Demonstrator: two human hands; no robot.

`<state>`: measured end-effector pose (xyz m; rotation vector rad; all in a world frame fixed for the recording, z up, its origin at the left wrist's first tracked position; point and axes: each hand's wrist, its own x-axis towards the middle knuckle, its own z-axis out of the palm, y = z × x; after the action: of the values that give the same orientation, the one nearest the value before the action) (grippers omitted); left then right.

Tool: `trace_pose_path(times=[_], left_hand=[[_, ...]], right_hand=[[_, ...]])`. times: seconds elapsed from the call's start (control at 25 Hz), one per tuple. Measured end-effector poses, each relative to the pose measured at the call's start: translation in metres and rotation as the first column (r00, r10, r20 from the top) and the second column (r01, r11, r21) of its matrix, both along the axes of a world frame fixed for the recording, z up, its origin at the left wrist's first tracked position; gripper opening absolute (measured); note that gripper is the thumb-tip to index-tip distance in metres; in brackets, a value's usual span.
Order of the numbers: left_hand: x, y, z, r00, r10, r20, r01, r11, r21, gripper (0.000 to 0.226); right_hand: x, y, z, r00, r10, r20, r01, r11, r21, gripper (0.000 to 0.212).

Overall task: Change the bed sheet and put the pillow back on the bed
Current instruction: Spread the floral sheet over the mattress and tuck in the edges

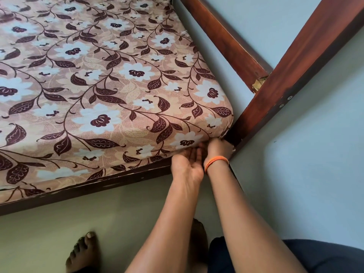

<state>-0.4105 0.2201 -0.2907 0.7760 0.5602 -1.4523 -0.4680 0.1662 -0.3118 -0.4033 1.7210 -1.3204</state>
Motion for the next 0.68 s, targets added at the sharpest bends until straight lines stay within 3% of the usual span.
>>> trace_pose_path(times=[0.04, 0.08, 0.2, 0.32, 0.4, 0.56, 0.68], left_hand=[[0.002, 0.0, 0.0, 1.0, -0.005, 0.003, 0.005, 1.0, -0.006, 0.023], [0.005, 0.0, 0.0, 1.0, -0.017, 0.019, 0.017, 1.0, -0.002, 0.022], [0.009, 0.003, -0.002, 0.991, -0.113, 0.074, 0.113, 0.994, 0.007, 0.024], [0.02, 0.011, 0.007, 0.946, -0.287, 0.151, 0.289, 0.957, 0.004, 0.024], [0.036, 0.032, 0.016, 0.876, -0.428, 0.22, 0.429, 0.902, 0.046, 0.025], [0.081, 0.084, 0.038, 0.731, -0.582, 0.356, 0.485, 0.81, 0.328, 0.022], [0.137, 0.122, 0.067, 0.744, -0.413, 0.525, 0.196, 0.886, 0.419, 0.021]], right_hand=[[-0.001, -0.003, 0.002, 0.991, -0.015, 0.134, 0.014, 1.0, 0.013, 0.023], [-0.002, -0.005, 0.002, 0.991, -0.008, 0.132, 0.006, 1.0, 0.018, 0.024], [0.002, 0.007, -0.002, 0.956, 0.107, -0.273, -0.111, 0.994, 0.002, 0.033], [0.021, 0.038, -0.013, 0.745, 0.381, -0.548, -0.388, 0.915, 0.109, 0.06], [0.035, 0.057, -0.012, 0.612, 0.471, -0.635, -0.498, 0.853, 0.153, 0.066], [0.081, 0.098, 0.021, 0.546, 0.646, -0.534, -0.489, 0.763, 0.423, 0.04], [0.144, 0.149, 0.05, 0.571, 0.742, -0.352, -0.596, 0.67, 0.443, 0.044]])
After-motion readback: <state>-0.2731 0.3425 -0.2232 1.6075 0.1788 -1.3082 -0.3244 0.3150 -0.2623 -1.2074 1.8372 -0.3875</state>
